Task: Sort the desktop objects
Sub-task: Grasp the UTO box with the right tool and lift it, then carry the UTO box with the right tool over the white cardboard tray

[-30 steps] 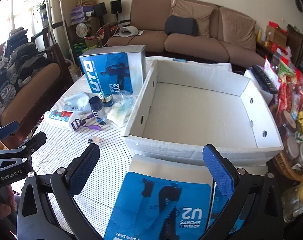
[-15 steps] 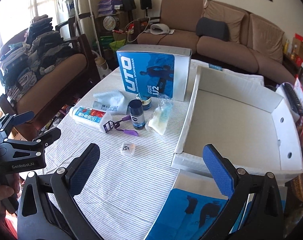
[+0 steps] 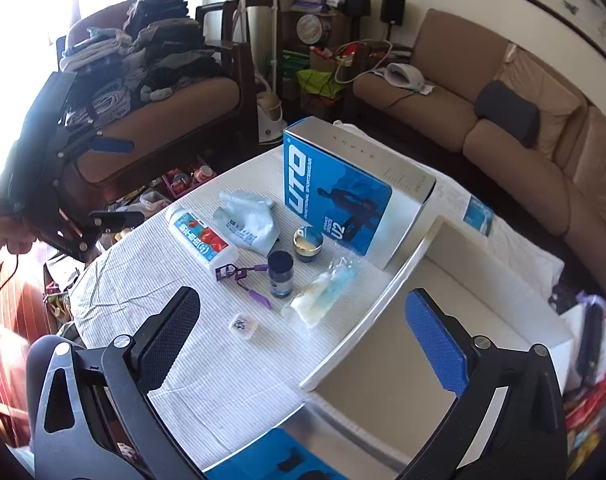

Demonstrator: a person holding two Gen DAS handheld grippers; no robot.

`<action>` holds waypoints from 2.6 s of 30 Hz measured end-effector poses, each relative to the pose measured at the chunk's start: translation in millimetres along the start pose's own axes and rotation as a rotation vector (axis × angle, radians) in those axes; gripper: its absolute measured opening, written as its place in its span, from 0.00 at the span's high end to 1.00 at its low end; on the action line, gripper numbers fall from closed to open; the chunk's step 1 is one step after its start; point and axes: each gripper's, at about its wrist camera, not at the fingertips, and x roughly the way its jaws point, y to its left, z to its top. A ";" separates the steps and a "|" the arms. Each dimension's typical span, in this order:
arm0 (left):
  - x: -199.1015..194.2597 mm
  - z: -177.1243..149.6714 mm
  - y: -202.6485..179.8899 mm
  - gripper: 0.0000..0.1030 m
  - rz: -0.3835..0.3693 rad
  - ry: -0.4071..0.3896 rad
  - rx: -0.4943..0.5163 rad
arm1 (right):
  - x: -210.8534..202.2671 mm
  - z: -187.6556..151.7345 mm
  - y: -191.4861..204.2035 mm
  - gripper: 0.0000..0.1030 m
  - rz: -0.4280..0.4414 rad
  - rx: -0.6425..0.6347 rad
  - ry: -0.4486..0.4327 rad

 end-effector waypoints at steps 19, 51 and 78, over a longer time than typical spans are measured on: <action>167.3 139.5 31.5 0.00 -0.086 0.265 0.599 | 155.2 96.5 -92.7 0.06 0.080 -0.502 0.354; 152.0 146.3 30.8 0.12 -0.181 0.129 0.503 | 174.3 107.3 -97.0 0.25 0.153 -0.555 0.299; 81.1 222.9 -304.6 0.12 -0.257 0.167 0.872 | -58.1 -147.0 -205.7 0.28 0.080 -0.235 0.268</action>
